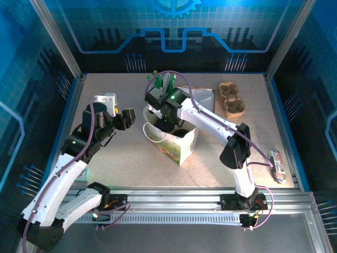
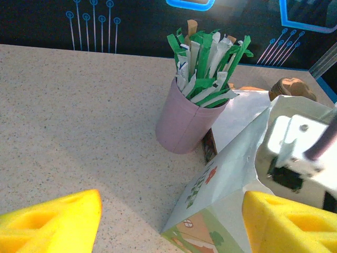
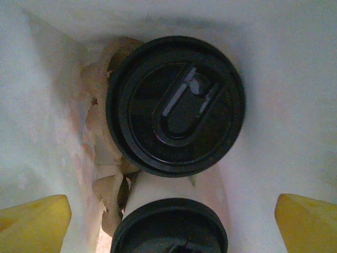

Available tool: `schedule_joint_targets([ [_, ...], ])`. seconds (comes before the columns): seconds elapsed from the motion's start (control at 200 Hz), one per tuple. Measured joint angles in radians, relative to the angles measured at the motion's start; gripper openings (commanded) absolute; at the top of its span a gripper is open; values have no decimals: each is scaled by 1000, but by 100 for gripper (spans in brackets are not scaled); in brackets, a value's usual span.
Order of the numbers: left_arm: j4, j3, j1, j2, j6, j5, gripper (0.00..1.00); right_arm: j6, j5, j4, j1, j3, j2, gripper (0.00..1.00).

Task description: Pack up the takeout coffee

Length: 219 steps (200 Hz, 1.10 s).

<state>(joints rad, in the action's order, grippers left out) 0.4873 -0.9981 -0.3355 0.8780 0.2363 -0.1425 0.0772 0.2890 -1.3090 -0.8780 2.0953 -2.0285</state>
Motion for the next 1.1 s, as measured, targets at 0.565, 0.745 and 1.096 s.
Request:
schedule_joint_targets([
  [0.565,0,0,0,6,0,0,72,-2,37,-55,-38,116,61,100],
  [0.745,0,0,0,6,0,0,72,-3,51,-68,-41,138,91,100],
  [1.096,0,0,0,6,0,0,72,-3,52,-78,-53,164,165,100],
])
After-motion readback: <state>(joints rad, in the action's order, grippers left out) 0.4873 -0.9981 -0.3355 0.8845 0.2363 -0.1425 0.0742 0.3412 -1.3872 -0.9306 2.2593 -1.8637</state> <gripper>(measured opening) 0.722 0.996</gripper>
